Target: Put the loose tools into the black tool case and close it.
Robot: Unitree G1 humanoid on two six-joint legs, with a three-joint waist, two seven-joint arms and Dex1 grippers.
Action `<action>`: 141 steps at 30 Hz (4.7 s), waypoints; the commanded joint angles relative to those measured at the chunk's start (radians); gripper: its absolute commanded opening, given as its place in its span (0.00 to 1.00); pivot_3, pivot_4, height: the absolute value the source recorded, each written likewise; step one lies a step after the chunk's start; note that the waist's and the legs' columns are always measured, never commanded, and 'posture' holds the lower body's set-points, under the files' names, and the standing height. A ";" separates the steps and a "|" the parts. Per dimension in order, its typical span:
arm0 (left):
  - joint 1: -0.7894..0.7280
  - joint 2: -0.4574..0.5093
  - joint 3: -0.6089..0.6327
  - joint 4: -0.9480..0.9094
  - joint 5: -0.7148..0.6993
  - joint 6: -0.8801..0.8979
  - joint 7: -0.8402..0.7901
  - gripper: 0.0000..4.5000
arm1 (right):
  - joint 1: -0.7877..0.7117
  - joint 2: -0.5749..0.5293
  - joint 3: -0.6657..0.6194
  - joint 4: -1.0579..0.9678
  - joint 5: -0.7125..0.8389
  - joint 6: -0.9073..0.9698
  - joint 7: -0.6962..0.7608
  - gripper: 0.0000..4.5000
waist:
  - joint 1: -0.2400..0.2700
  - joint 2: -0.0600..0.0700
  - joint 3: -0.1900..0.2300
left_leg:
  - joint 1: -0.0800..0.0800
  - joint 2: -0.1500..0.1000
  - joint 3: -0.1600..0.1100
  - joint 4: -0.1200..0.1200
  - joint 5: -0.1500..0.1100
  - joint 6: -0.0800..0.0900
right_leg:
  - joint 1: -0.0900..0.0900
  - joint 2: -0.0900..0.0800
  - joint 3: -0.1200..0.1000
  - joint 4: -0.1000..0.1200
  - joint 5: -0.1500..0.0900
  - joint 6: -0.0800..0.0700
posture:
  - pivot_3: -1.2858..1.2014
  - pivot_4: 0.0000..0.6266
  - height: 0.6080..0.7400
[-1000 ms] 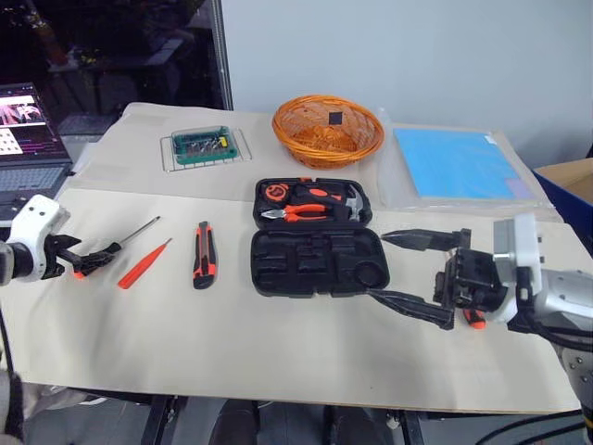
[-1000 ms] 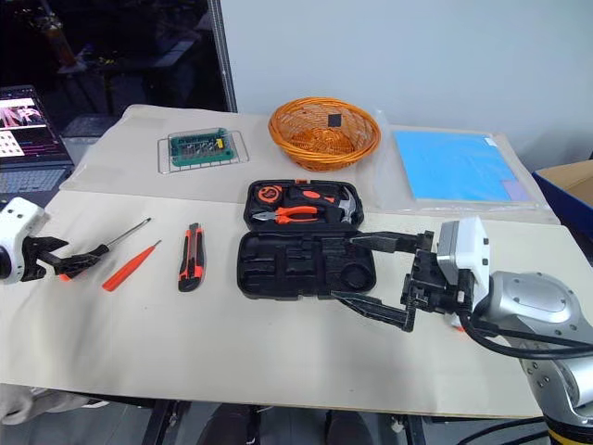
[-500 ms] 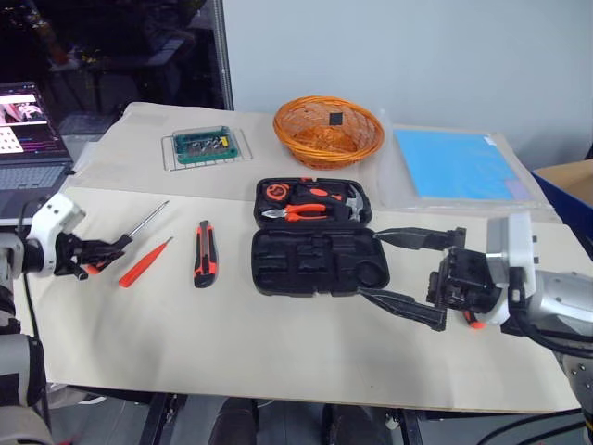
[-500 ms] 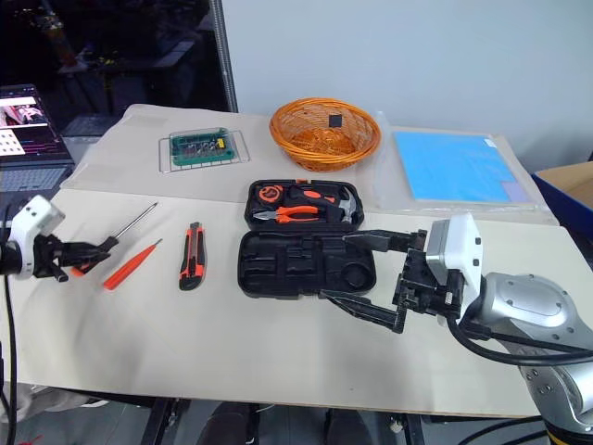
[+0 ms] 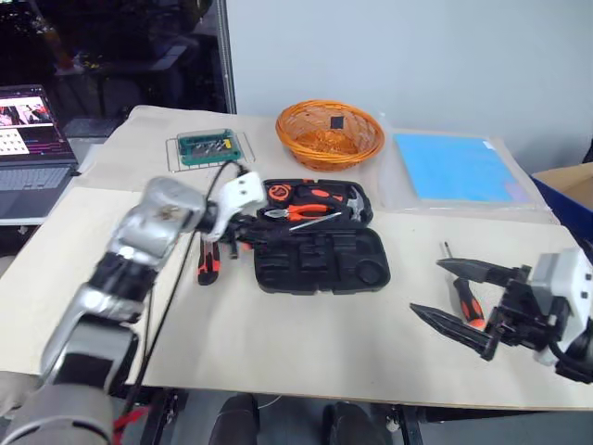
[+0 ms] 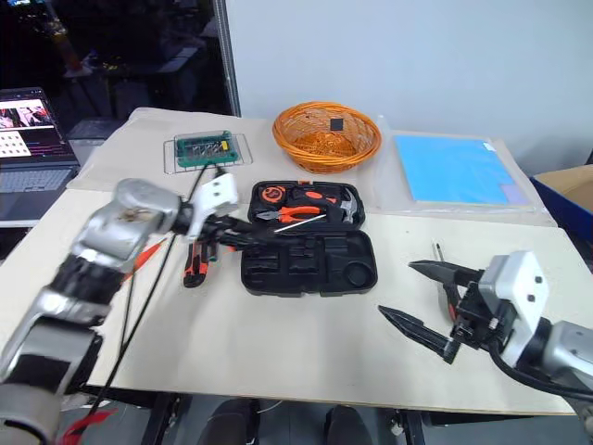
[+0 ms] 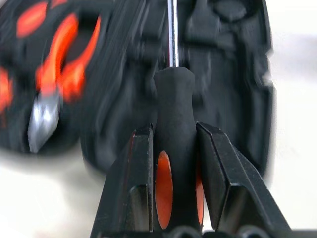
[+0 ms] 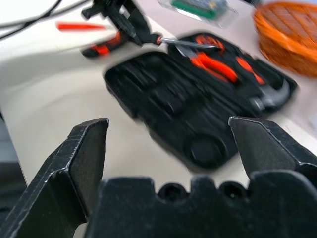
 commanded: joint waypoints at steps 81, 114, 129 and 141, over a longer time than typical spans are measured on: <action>0.520 0.031 0.353 -0.825 -0.645 0.367 0.242 0.97 | -0.390 -0.184 0.376 0.493 -0.340 0.382 -0.309 0.23 | -0.014 0.017 -0.003 | 0.007 -0.017 -0.016 -0.005 -0.001 0.008 | 0.020 -0.002 0.008 -0.005 -0.017 0.004 | 0.52 0.24 1.00; 0.971 0.194 0.729 -0.875 -0.744 0.180 0.250 0.97 | -1.253 0.154 1.124 1.308 -0.986 -0.653 0.301 0.22 | -0.018 0.017 0.004 | 0.001 -0.015 -0.011 -0.010 0.000 0.006 | 0.007 -0.002 0.008 -0.002 -0.010 0.003 | 0.52 0.24 1.00; 0.965 0.192 0.701 -0.858 -0.736 0.151 0.257 0.97 | -1.249 0.173 0.976 1.285 -0.840 -0.627 0.486 0.81 | -0.016 0.017 0.004 | 0.001 -0.015 -0.012 -0.011 0.000 0.006 | 0.007 -0.001 0.008 -0.001 -0.010 0.003 | 0.52 0.24 1.00; 0.951 0.180 0.682 -0.851 -0.737 0.129 0.274 0.97 | -1.051 0.347 0.696 0.944 -0.576 -0.125 0.171 0.27 | -0.028 0.017 0.004 | 0.003 -0.014 -0.011 -0.010 0.000 0.005 | 0.006 -0.001 0.008 0.000 -0.010 0.002 | 0.52 0.24 1.00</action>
